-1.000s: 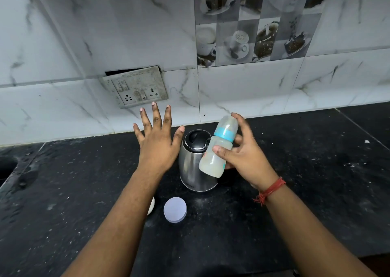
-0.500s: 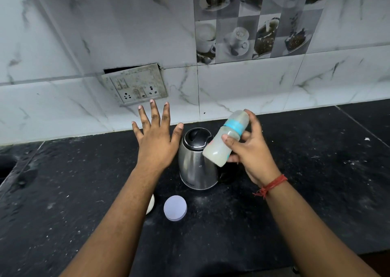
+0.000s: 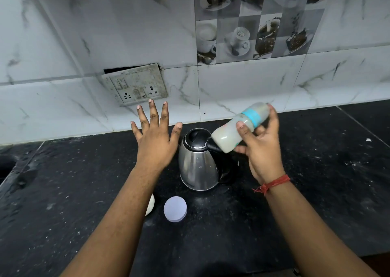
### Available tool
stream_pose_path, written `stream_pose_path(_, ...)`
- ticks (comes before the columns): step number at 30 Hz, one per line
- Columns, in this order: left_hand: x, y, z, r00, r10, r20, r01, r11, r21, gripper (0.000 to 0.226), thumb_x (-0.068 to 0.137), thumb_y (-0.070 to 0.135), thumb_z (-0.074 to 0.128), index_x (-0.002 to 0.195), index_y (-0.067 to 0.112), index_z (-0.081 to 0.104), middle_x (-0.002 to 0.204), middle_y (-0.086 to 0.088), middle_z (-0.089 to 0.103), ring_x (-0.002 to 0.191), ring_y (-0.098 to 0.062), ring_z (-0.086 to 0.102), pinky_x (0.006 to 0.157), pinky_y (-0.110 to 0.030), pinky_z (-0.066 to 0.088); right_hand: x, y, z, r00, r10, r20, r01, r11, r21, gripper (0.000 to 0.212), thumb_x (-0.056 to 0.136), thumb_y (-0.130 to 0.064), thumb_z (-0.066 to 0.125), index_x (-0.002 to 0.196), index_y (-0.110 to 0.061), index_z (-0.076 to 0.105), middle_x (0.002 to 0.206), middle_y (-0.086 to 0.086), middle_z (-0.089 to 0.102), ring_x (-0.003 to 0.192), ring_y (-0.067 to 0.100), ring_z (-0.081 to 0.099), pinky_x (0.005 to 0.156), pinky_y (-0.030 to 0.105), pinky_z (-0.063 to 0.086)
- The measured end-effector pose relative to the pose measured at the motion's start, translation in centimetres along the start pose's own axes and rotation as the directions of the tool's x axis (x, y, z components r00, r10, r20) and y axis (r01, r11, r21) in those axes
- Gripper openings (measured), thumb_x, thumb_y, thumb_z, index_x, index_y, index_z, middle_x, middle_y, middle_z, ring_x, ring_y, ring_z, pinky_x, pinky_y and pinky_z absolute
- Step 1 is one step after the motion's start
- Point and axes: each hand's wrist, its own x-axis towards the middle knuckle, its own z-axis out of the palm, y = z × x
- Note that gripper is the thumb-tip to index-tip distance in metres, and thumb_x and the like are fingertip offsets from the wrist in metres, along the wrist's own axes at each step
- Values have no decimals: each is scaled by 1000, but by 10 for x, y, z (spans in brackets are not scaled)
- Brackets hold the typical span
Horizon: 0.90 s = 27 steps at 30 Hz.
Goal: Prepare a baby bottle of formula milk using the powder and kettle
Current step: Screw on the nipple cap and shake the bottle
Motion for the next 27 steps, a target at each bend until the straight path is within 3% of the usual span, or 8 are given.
stream_pose_path(3,0,0,1,1000,2,1,-2,1000,-7,85,93,74,5,166,30,1,172,-3,-21,156,-33,-27,124,-66,-7,-3,0,3,992,-76,-98,77,997,5,88,90,-12,73,155,-35,18,126,9,62,106,23,70,69,48,62)
stream_pose_path(8,-1,4,1,1000,7,7,-7,1000,-1,86,92,74,4,166,31,-1,172,-3,-21,156,-32,-28,124,-65,-9,-17,4,10,983,22,182,-9,997,-72,93,84,-4,73,155,-34,21,118,4,66,99,16,72,61,33,60)
stream_pose_path(11,-1,4,1,1000,12,12,-12,1000,3,85,92,75,4,166,31,-1,172,-2,-21,156,-31,-28,124,-65,-9,-11,-3,9,998,-30,57,31,1000,-7,94,80,-16,75,155,-34,20,117,3,66,100,16,71,63,40,61)
stream_pose_path(16,-4,1,-2,1000,6,4,-6,1000,2,85,93,74,5,166,31,0,172,-2,-23,156,-32,-28,124,-66,-9,-2,-8,2,979,-102,-178,110,993,37,86,92,-12,70,155,-35,16,121,2,62,100,13,72,71,50,62)
stream_pose_path(20,-6,3,-1,1000,11,7,-11,1000,-2,87,91,75,4,166,30,0,172,-2,-22,156,-32,-28,124,-65,-9,-12,3,4,991,53,126,-39,993,-115,88,89,-4,71,154,-35,21,122,4,65,99,18,71,60,35,61)
stream_pose_path(22,-7,3,-1,1000,15,9,-15,1000,1,87,92,75,4,166,30,0,172,-3,-22,156,-32,-28,124,-65,-9,-14,2,3,979,80,189,-54,989,-139,92,83,-8,75,154,-38,23,120,3,67,99,18,72,60,34,60)
stream_pose_path(24,-8,3,0,1000,16,12,-16,1000,2,85,93,75,5,166,30,0,172,-3,-22,155,-32,-29,124,-65,-9,-12,-4,2,994,33,105,-23,995,-95,95,79,-19,77,154,-38,23,118,3,68,100,18,73,61,37,61)
stream_pose_path(27,-8,2,-1,1000,16,12,-16,1000,4,85,93,75,6,166,31,-1,171,-3,-23,155,-32,-29,124,-65,-10,-5,-9,1,995,-51,-91,50,999,-22,90,88,-14,74,155,-37,19,122,7,64,100,17,73,67,43,62)
